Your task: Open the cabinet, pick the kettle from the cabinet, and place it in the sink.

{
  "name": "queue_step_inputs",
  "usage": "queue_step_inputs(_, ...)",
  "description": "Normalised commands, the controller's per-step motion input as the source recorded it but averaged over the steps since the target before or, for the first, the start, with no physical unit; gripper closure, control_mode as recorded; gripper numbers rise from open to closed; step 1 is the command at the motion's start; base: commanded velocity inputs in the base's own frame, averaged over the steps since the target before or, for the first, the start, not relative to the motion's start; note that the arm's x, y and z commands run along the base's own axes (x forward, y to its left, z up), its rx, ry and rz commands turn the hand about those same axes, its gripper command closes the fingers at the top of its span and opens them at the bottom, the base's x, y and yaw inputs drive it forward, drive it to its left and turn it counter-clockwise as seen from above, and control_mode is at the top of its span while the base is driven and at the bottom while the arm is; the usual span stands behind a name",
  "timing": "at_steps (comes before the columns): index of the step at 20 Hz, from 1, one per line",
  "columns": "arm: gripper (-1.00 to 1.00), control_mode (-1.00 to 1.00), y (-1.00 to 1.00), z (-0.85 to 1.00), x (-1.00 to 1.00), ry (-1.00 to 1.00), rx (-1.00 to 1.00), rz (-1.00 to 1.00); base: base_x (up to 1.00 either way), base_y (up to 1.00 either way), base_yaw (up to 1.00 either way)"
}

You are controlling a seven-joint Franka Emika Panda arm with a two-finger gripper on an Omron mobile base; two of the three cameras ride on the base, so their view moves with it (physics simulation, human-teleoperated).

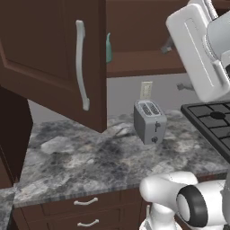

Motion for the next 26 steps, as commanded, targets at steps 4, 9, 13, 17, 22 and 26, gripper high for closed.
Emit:
queue_step_inputs(4, -1.00, -1.00, -0.02, -0.09, 0.36, 0.00, 0.12, 0.15, 0.00, 0.00, 0.00)
queue_step_inputs(9, -1.00, -1.00, 0.03, -0.11, 0.32, -0.07, 0.06, 0.18, 0.00, 0.00, 0.00)
queue_step_inputs(13, -1.00, -1.00, 0.07, -0.05, 0.37, 0.00, 0.08, 0.15, 0.00, 0.00, 0.00)
queue_step_inputs(17, -1.00, -1.00, 0.18, -0.02, 0.36, 0.00, 0.07, 0.11, 0.00, 0.00, 0.00)
queue_step_inputs(22, -1.00, -1.00, 0.30, -0.03, 0.32, 0.00, 0.04, 0.08, 0.00, 0.00, 0.00)
queue_step_inputs(26, -1.00, -1.00, 0.37, -0.05, 0.29, 0.00, 0.00, 0.09, 0.00, 0.00, 0.00)
